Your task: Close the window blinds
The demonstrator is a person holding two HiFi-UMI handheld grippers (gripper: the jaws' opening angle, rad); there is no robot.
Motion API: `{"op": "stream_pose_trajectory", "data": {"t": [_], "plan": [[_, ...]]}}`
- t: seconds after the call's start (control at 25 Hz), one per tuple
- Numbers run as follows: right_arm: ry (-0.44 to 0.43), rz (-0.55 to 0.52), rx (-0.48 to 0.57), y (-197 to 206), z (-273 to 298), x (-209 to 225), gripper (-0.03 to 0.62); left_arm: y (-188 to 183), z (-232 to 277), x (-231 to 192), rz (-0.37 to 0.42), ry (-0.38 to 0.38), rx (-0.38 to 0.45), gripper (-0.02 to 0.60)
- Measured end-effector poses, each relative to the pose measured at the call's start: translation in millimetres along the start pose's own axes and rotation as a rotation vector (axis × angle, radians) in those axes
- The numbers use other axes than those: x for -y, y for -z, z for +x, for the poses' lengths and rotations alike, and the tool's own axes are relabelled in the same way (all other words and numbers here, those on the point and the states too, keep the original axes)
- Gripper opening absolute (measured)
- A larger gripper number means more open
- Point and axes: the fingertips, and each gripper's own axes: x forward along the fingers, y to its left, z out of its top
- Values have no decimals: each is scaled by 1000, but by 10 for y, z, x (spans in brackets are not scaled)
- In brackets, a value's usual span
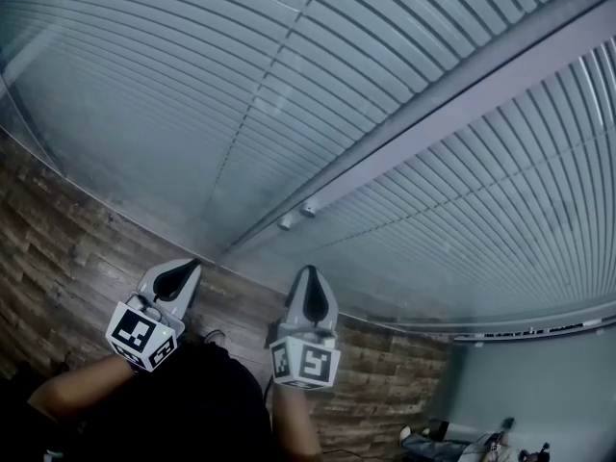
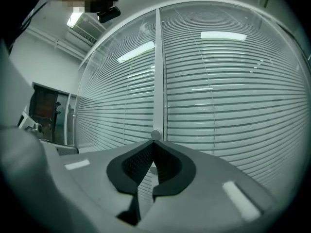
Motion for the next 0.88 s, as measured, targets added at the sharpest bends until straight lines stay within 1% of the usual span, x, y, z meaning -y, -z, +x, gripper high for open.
{"op": "stream_pose_trajectory", "data": {"t": [0.12, 0.24, 0.52, 0.64, 0.88], "plan": [[-11, -30, -5, 4, -29, 17, 0, 16, 40, 102, 4, 7, -7, 2], [-30, -38, 3, -1, -30, 32, 0, 62, 84, 150, 7, 2, -15, 2], [-44, -60, 14, 37, -47, 133, 0, 103, 265, 264, 14, 3, -25, 2], [-43, -63, 28, -4, -46, 207, 0, 74, 340, 317, 19, 5, -14, 2], [-72, -58, 42, 31, -35, 192, 0, 59, 335, 355, 41, -34, -5, 2]]}}
